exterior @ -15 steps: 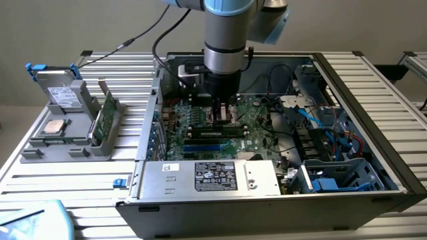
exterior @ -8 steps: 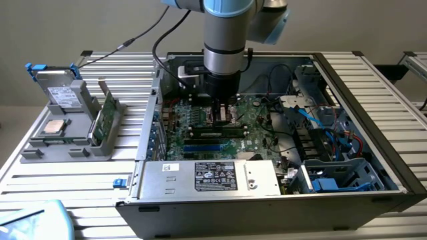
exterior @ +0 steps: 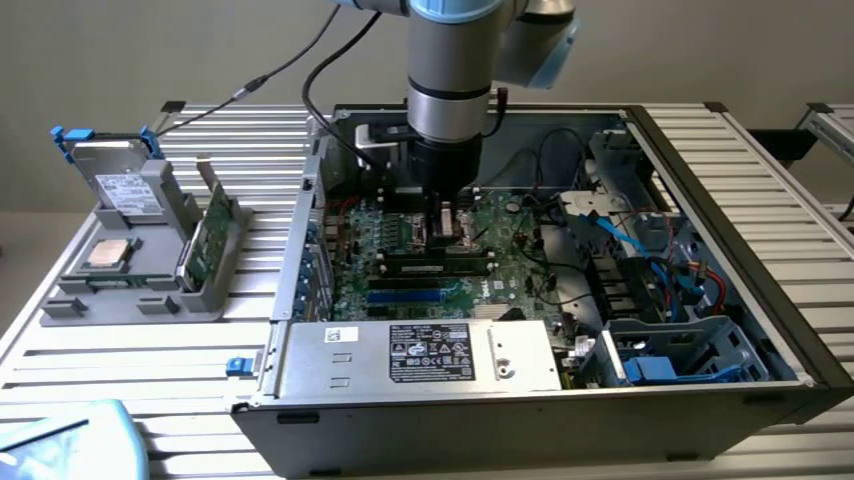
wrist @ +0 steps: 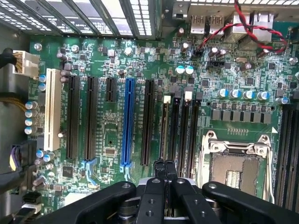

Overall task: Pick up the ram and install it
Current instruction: 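Press down the ram until it locks into place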

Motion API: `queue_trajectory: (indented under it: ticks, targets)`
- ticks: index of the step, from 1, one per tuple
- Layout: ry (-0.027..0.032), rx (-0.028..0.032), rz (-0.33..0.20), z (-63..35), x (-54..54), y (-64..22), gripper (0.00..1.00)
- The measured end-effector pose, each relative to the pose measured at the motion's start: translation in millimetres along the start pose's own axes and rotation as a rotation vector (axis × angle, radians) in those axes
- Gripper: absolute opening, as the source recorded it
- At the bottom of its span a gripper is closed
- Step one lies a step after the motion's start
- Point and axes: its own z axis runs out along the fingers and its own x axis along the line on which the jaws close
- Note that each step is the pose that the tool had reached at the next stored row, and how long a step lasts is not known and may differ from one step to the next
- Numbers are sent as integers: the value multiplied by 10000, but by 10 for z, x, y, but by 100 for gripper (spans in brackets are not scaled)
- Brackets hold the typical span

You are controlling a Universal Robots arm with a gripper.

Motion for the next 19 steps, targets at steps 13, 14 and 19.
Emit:
queue_trajectory:
  ticks: [13, 14, 19]
  targets:
    - [-19, 2, -75, -59, 10, -85, 11]
    - [-19, 2, -75, -59, 10, -85, 11]
    - [-19, 3, -75, -59, 10, -85, 11]
